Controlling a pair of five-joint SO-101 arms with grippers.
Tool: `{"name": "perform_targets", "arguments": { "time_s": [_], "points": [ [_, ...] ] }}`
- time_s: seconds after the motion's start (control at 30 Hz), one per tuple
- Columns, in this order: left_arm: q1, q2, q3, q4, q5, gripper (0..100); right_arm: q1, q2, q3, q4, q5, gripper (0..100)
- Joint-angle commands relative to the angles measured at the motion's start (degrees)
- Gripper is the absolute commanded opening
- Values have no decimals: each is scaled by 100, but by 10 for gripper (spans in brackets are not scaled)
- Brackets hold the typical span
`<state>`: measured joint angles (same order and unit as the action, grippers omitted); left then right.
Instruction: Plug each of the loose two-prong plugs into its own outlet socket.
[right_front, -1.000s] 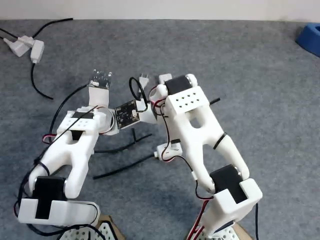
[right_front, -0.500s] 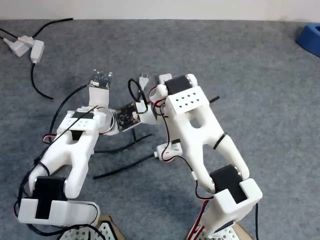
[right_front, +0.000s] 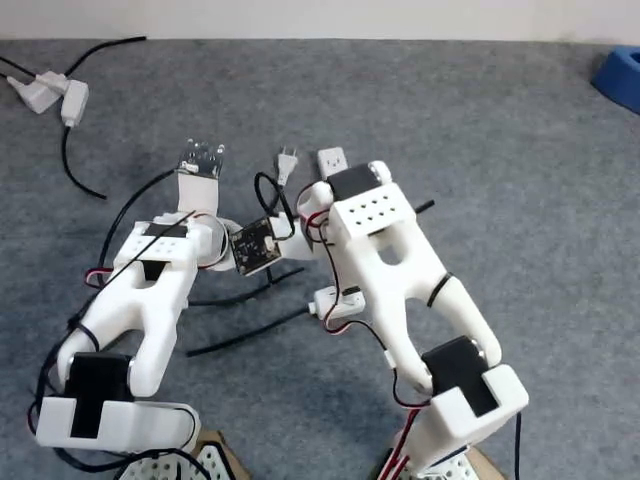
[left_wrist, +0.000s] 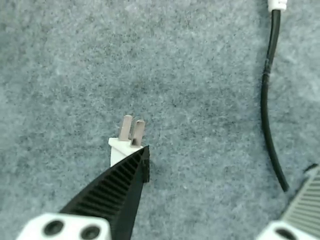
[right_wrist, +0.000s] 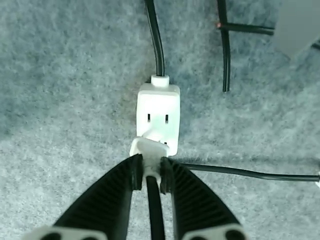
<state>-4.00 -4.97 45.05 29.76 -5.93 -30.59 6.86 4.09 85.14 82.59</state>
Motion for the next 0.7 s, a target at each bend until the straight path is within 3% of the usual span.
{"name": "perform_targets", "arguments": {
  "time_s": [0.0,0.67],
  "points": [
    [92,-13,-207,35,-44,439,4,-13,40,-180,53,9],
    [92,-13,-207,35,-44,439,347,-40,75,-180,35,9]
  ]
}}
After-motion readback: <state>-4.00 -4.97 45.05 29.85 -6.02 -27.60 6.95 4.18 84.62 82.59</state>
